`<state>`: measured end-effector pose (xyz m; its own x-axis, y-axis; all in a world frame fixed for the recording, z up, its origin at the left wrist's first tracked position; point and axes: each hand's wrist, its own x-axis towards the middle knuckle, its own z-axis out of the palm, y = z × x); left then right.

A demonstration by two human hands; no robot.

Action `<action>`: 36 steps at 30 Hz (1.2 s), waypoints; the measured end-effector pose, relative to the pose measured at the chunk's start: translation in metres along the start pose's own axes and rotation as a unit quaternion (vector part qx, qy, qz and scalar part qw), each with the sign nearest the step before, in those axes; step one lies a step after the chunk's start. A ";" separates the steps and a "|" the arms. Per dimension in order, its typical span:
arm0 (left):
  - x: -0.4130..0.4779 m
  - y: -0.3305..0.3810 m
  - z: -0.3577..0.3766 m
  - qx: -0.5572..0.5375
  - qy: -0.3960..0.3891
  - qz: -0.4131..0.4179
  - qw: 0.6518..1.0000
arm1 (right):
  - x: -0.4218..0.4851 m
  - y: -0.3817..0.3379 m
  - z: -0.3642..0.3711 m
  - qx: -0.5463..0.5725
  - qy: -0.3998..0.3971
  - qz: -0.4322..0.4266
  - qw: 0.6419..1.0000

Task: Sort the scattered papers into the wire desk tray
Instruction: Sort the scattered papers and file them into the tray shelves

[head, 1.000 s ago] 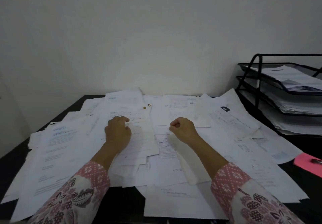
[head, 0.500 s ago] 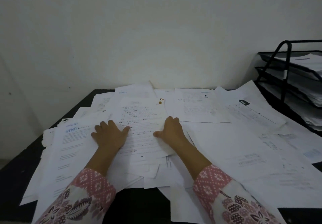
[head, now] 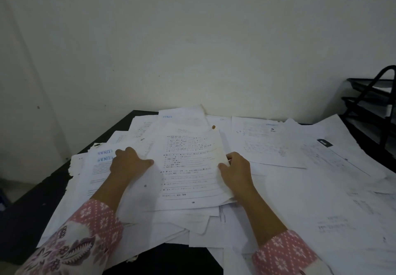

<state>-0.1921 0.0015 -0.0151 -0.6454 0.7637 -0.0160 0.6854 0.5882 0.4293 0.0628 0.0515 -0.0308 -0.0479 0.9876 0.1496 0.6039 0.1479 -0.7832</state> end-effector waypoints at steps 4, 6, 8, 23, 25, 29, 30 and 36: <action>-0.003 0.001 -0.006 -0.069 -0.005 0.022 0.997 | 0.000 0.001 -0.001 -0.037 0.011 -0.018 0.999; -0.005 0.002 -0.006 -0.086 0.003 0.028 0.996 | -0.001 0.001 0.003 -0.070 0.011 -0.028 0.997; -0.008 0.003 -0.004 -0.078 0.006 0.042 0.996 | -0.003 -0.002 0.007 -0.076 0.011 -0.034 0.996; -0.015 0.024 -0.006 -0.207 -0.070 0.066 0.974 | -0.016 -0.009 0.004 -0.230 0.006 -0.059 0.971; -0.013 0.027 -0.006 -0.232 -0.097 0.050 0.967 | -0.017 -0.010 0.002 -0.259 -0.001 -0.047 0.965; -0.014 0.032 -0.004 -0.248 -0.125 0.045 0.960 | -0.015 -0.010 0.009 -0.139 -0.039 -0.030 0.989; -0.015 0.032 -0.003 -0.249 -0.132 0.045 0.959 | -0.015 -0.010 0.010 -0.109 -0.044 -0.031 0.993; -0.014 0.030 0.003 -0.259 -0.108 0.062 0.958 | -0.011 -0.006 0.009 -0.001 -0.035 -0.029 0.999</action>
<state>-0.1618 0.0091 -0.0052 -0.4464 0.8893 -0.0994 0.4570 0.3221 0.8291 0.0527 0.0399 -0.0334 -0.1379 0.9786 0.1525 0.6003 0.2050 -0.7731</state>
